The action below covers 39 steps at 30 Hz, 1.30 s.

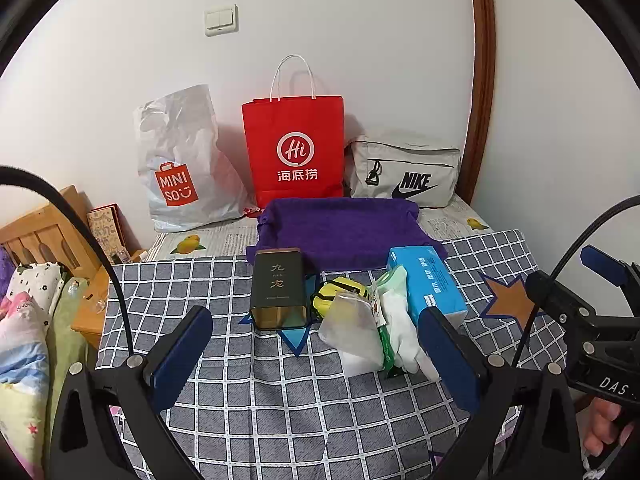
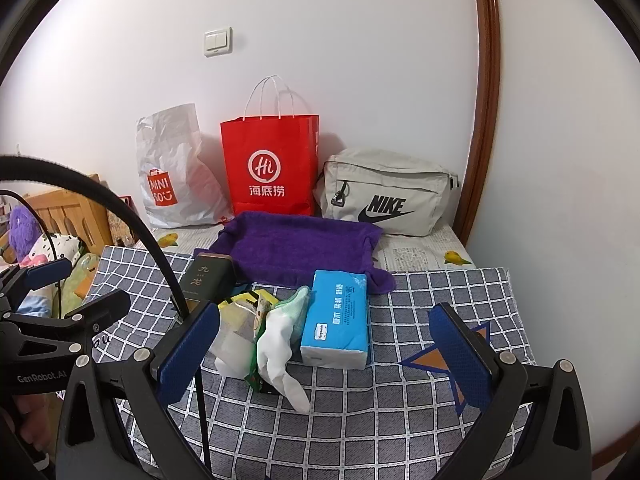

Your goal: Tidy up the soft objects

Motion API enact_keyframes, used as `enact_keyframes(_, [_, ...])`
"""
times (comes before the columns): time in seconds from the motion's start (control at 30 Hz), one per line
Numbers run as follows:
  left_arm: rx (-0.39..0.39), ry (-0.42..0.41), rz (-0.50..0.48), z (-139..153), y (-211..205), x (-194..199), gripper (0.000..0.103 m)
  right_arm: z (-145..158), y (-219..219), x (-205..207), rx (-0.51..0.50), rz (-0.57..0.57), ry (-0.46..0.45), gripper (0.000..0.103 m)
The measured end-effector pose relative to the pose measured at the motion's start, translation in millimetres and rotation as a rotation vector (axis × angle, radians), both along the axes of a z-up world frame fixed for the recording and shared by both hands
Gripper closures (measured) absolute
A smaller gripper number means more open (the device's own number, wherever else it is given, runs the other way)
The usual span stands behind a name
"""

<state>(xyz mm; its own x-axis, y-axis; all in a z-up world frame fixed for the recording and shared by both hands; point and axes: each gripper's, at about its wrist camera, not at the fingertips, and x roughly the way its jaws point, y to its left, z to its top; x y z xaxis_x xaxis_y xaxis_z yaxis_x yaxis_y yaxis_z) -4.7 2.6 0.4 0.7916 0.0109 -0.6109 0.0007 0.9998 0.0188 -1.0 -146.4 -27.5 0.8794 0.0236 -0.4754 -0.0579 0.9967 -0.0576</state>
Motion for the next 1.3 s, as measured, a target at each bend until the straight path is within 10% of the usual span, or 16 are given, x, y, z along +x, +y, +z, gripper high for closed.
enact_keyframes(0.87, [0.005, 0.014, -0.006, -9, 0, 7, 0.000, -7, -13, 10, 0.050, -0.013, 0.035, 0.000])
enact_keyframes(1.3, [-0.072, 0.141, -0.078, -67, 6, 54, 0.000, -40, -33, 36, 0.076, -0.027, 0.084, 0.000])
